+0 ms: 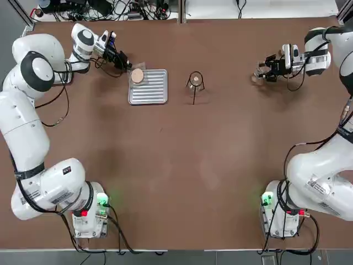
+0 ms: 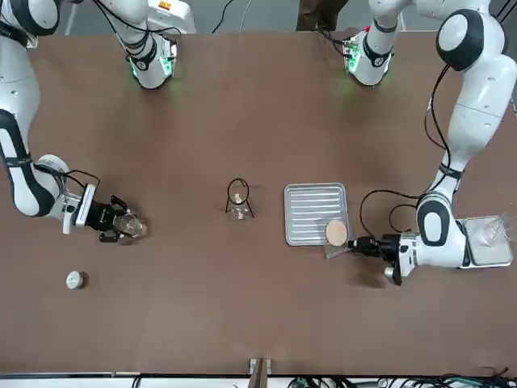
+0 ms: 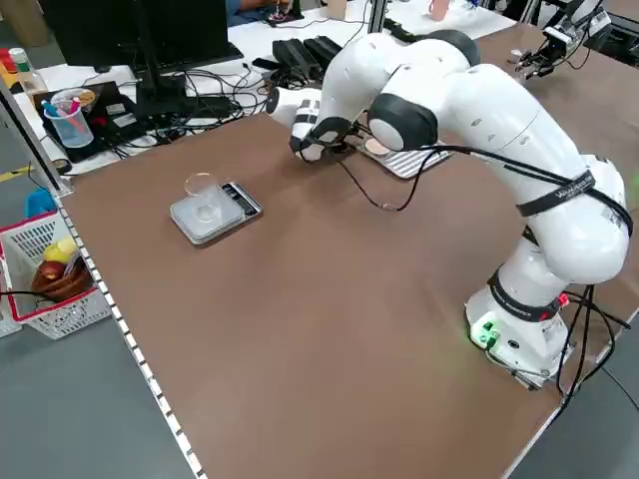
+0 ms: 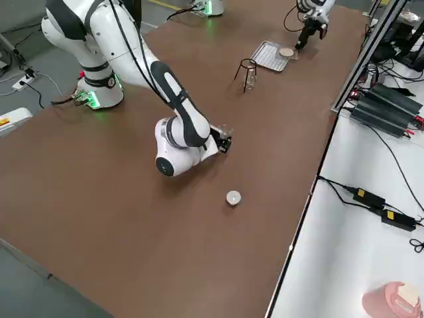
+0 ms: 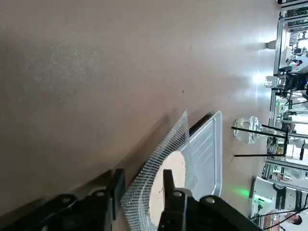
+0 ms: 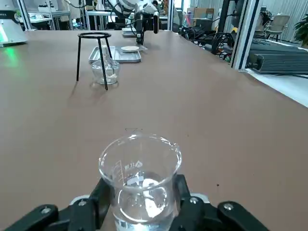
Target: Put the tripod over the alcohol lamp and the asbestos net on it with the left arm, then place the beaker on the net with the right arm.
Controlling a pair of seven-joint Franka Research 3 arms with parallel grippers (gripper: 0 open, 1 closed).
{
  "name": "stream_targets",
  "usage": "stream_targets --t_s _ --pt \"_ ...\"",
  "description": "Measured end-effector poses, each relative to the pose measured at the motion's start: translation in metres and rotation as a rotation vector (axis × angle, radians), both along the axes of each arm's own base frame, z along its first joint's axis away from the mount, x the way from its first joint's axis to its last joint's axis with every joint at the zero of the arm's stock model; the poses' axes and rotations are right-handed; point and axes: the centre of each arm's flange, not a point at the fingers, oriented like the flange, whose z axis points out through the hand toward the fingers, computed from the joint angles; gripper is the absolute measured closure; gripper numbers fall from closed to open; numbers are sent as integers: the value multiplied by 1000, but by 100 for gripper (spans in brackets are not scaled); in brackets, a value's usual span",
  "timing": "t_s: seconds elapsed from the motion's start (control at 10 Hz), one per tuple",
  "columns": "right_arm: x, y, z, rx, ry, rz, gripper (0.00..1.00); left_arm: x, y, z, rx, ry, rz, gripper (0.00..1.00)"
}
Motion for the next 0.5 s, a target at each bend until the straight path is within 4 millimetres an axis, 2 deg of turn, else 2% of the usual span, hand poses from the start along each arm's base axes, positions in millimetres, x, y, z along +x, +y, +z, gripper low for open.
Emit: stream_targets --t_s 0.2,0.5 --pt "0 -1 0 0 0 -1 42 -2 -1 -2 -1 5 -2 66" --pt "0 -1 0 0 0 -1 42 -2 4 -2 -1 7 4 84"
